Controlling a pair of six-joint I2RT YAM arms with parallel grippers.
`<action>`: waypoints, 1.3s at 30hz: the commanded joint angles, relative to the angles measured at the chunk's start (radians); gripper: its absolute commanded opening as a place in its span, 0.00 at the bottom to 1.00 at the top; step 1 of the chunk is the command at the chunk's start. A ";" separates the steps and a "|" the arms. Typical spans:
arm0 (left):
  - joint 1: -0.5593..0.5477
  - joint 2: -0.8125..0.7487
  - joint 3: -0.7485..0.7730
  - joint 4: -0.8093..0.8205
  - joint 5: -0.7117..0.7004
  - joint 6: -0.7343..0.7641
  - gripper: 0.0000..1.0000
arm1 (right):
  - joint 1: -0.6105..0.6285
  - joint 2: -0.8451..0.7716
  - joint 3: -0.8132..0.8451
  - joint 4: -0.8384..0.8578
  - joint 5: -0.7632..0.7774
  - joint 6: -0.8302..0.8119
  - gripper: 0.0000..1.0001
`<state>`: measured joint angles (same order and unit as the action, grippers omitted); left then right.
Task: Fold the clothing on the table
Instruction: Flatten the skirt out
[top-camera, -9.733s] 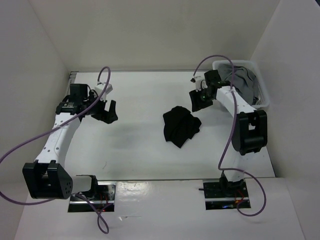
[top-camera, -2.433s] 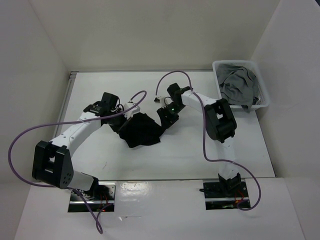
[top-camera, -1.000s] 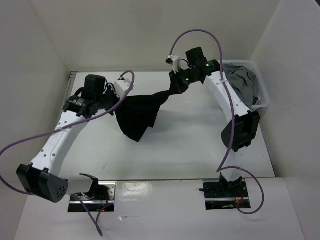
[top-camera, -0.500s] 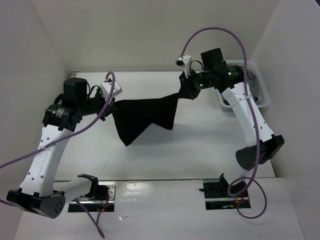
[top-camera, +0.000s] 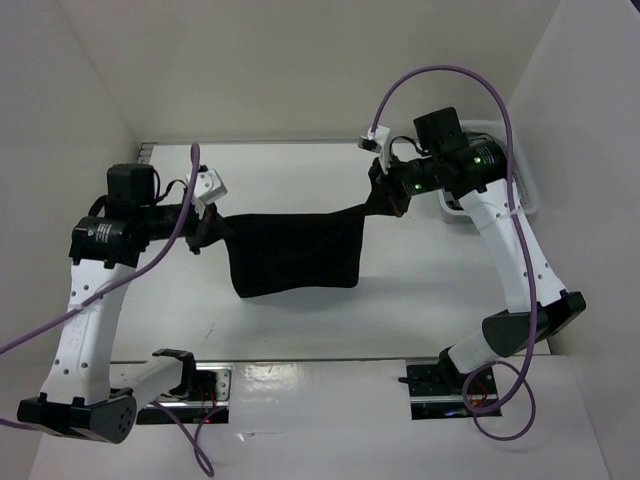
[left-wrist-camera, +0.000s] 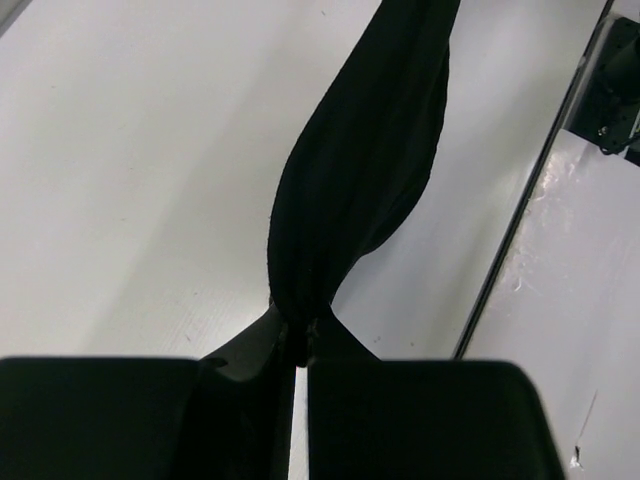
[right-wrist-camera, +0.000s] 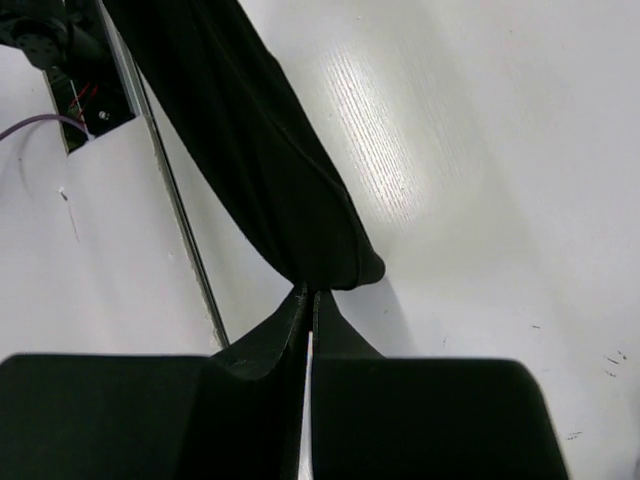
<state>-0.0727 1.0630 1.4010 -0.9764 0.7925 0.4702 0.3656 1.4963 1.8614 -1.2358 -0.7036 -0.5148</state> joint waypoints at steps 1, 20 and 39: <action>0.013 0.018 0.045 -0.008 0.073 0.028 0.05 | -0.014 -0.004 0.031 -0.028 -0.020 -0.001 0.00; 0.013 0.333 0.119 0.369 -0.235 -0.123 0.03 | -0.014 0.550 0.586 0.167 0.139 0.243 0.00; 0.022 0.148 -0.091 0.179 -0.177 0.016 0.24 | 0.044 0.176 -0.089 0.244 0.240 0.084 0.00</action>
<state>-0.0566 1.2949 1.4162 -0.6907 0.5838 0.3985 0.3820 1.6726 1.9327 -0.9791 -0.5083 -0.3508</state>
